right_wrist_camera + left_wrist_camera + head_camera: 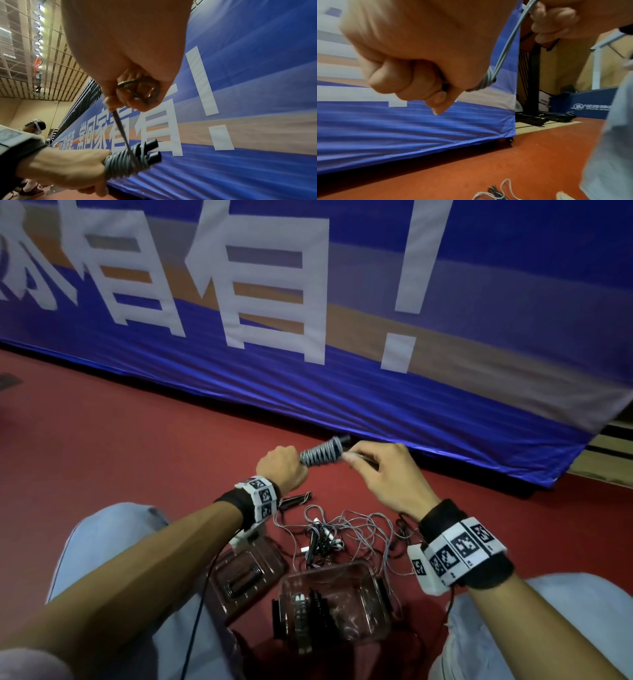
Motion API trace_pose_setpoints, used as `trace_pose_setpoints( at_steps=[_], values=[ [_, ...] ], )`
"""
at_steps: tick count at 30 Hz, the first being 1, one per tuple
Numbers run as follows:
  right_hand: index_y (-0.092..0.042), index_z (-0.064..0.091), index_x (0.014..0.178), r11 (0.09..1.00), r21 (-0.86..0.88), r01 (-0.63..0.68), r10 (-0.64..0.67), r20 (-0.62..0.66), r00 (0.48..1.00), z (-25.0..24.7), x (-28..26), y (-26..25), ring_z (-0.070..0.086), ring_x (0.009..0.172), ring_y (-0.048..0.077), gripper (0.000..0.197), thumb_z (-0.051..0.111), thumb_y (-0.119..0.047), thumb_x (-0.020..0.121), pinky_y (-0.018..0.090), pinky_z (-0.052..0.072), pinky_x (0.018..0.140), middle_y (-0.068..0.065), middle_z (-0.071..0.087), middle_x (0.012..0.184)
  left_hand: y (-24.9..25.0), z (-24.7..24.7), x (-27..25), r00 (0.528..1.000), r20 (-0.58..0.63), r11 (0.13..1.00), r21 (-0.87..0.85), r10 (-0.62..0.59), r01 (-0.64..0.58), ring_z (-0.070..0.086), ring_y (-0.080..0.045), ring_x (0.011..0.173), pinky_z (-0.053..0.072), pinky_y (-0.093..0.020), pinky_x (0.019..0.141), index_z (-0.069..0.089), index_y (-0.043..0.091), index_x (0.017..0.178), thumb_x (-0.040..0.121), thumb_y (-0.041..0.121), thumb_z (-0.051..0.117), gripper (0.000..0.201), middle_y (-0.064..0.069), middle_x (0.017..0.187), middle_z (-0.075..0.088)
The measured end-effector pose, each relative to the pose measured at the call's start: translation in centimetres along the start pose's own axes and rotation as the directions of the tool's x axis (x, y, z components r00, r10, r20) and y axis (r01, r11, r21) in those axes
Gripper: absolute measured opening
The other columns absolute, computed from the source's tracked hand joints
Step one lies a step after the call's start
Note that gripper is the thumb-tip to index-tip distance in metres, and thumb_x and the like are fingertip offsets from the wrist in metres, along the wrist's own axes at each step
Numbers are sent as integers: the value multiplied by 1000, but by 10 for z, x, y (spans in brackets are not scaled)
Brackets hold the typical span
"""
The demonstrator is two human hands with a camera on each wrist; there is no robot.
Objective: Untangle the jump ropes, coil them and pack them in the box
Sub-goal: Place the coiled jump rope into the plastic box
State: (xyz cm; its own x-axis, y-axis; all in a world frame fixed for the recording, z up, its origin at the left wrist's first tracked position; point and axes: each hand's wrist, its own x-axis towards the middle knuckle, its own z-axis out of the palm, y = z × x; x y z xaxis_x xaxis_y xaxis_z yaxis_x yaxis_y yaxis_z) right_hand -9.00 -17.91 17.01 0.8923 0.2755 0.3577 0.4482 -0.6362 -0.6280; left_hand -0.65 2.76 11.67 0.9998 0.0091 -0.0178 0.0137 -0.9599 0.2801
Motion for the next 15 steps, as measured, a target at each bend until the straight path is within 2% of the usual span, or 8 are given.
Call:
trace_pose_setpoints(
  at_steps=[3,6,7,8,9,10,12,15],
  values=[
    [-22,76,89,999,-34,9,-4,141,990,-1,-4,5,60,72,13,20,66,-36,98,43,51,69,-7,66,81,8,13,-14,990,82,966,224,111,-126,67,-28,69,52,-32,61,63,11,86,91,30,54,22,-3,77,66],
    [-21,77,91,998,10,-59,55,232,971,6,-5,10,65,86,8,20,68,-38,96,36,55,79,-9,68,95,19,30,-29,954,181,883,368,240,-292,51,-13,48,41,-26,48,57,15,76,100,39,48,35,5,62,53],
    [-20,76,92,989,57,-139,116,298,948,8,-5,10,70,84,13,21,67,-38,97,37,58,75,-4,73,94,23,34,-35,937,205,852,396,282,-343,47,-11,46,41,-27,48,55,17,75,102,40,44,38,6,61,51],
    [-17,74,92,960,140,-244,179,363,914,11,-6,10,73,76,20,23,65,-37,99,36,59,66,3,76,88,27,36,-41,921,216,824,414,325,-388,44,-11,45,40,-27,48,56,17,77,103,40,40,38,7,61,50],
    [-10,69,87,906,248,-342,223,405,887,13,-6,9,74,68,27,28,63,-34,101,35,59,58,9,76,85,31,36,-46,905,218,798,426,366,-426,42,-11,45,40,-27,49,58,17,81,103,39,37,38,7,62,49],
    [-4,62,81,836,358,-415,251,424,870,14,-7,9,73,64,29,34,60,-30,103,35,60,56,14,76,87,35,34,-50,889,221,778,431,400,-457,42,-12,45,40,-28,50,60,16,85,103,37,37,36,7,61,48],
    [0,56,79,706,516,-486,275,433,858,11,-5,6,70,66,25,36,58,-27,104,32,63,62,21,71,89,39,26,-55,865,204,759,416,458,-500,46,-18,50,42,-30,54,61,16,85,100,33,40,31,6,61,45],
    [0,59,84,509,659,-554,290,475,831,4,-1,3,61,70,19,33,60,-29,100,28,62,73,17,64,83,43,12,-59,854,165,759,397,493,-515,51,-23,57,42,-31,57,61,15,90,97,30,44,23,3,66,49]
  ],
)
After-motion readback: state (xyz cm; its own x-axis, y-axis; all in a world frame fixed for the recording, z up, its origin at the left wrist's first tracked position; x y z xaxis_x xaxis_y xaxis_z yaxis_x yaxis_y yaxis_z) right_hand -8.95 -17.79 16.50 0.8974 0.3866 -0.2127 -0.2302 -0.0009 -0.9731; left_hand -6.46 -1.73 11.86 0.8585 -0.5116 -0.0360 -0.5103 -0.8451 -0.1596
